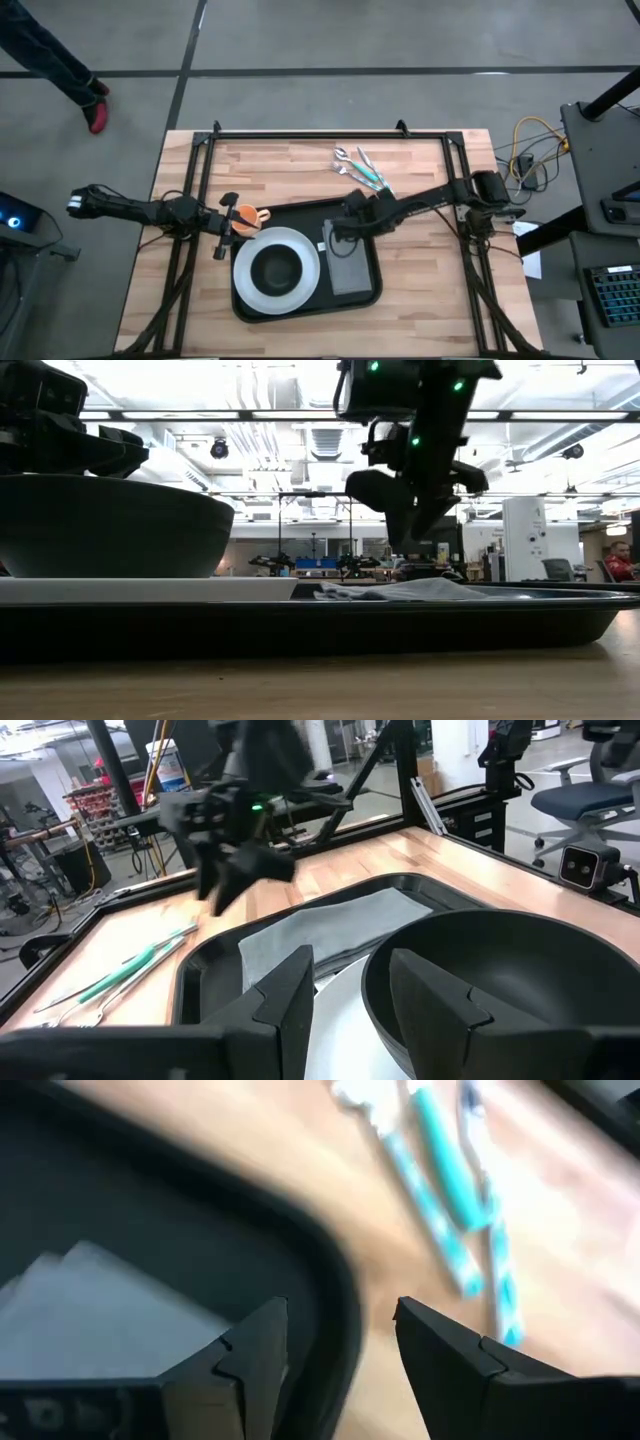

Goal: Set up tray
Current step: Put the green patterned fork on the gray napkin

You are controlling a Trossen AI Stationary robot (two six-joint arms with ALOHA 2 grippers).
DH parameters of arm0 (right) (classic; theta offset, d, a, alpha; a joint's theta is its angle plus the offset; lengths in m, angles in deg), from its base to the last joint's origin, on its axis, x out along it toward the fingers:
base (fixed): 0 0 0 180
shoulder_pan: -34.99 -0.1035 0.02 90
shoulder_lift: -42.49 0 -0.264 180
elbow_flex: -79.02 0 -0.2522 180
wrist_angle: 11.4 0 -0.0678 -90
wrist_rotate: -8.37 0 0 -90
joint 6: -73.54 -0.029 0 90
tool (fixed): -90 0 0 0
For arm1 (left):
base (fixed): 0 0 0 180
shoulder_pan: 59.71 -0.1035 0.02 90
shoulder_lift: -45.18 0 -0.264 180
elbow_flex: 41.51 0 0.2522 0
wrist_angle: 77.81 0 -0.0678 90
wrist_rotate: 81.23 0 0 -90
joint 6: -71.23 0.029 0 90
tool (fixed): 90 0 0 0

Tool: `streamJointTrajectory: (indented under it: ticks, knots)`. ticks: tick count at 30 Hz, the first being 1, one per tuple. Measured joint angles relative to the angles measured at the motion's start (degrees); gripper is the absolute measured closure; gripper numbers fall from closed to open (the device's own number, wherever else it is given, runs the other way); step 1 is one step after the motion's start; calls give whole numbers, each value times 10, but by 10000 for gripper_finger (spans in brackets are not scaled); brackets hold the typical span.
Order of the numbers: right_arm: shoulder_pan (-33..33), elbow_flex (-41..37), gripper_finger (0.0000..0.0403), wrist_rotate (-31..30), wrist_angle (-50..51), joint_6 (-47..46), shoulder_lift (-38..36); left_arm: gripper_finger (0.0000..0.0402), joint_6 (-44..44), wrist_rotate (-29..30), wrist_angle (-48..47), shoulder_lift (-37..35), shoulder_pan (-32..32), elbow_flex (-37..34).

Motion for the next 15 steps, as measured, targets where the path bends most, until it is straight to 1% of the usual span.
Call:
streamJointTrajectory:
  ticks: [3,8,13,15]
  knots:
    - [28,0,227,-22,-3,28,-7,285,0,0,0,0,0,0]
    - [74,-2,227,-40,-8,79,-15,285,0,0,0,0,0,0]
    - [114,-7,227,-44,-23,131,-16,285,0,0,0,0,0,0]
    - [131,-13,227,-54,-27,141,-16,285,0,0,0,0,0,0]
